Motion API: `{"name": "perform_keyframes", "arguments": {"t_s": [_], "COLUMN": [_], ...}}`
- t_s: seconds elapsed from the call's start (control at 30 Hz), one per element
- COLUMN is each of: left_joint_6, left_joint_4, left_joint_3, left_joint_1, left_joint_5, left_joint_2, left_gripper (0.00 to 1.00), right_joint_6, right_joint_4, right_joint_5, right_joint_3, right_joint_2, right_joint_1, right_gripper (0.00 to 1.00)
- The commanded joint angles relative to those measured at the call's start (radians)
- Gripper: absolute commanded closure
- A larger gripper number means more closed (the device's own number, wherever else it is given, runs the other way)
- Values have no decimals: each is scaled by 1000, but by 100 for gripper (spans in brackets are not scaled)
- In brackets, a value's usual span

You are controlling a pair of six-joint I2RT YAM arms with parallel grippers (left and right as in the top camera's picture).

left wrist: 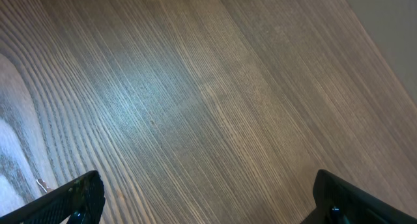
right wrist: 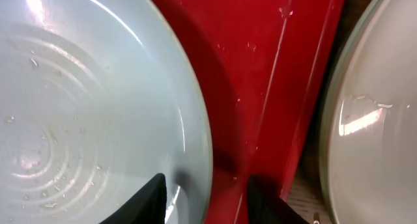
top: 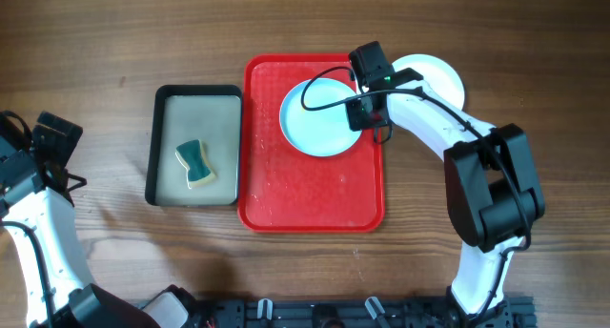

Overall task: Clean dirty plates on tray and stack at the side
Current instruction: 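Grip the remaining light-blue plate's rim with the right gripper, pull it down, then grasp the sponge in the black tray with the left gripper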

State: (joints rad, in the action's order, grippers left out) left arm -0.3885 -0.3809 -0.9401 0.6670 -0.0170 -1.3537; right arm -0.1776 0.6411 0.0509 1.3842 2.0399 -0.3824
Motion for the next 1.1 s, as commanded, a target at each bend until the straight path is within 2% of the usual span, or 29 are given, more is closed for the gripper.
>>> {"name": "perform_keyframes", "arguments": {"t_s": [0.0,0.07,0.3,0.83,0.87,0.93,0.97,1.0,1.03,1.07], "left_joint_6": [-13,-12,-12,-13,-14,-20,-25,-21,30,72], "left_joint_4": [3,3,3,38,29,-61,-103,-122,-135,-131], "left_joint_3": [-18,-18,-18,-18,-18,-18,-18,-18,-17,-16], "left_joint_1": [3,3,3,3,3,3,3,3,-1,-16], "left_joint_5": [9,9,9,10,40,304,412,521,666,743], "left_joint_2": [12,12,12,11,11,11,11,11,10,6], "left_gripper": [0,0,0,0,0,0,0,0,0,0], "right_joint_6": [18,16,21,11,-15,-53,-63,-63,-66,-66], "right_joint_4": [31,32,39,55,55,55,56,56,56,56], "right_joint_5": [-81,-124,-107,-105,-106,-105,-106,-106,-125,-146], "right_joint_3": [-5,-5,-5,-5,-5,-5,-5,-5,-5,-5], "right_joint_2": [-28,-28,-28,-28,-28,-28,-28,-28,-28,-28], "right_joint_1": [0,0,1,0,0,0,0,0,0,0], "right_gripper": [58,58,54,51,51,58,69,75,76,76]}}
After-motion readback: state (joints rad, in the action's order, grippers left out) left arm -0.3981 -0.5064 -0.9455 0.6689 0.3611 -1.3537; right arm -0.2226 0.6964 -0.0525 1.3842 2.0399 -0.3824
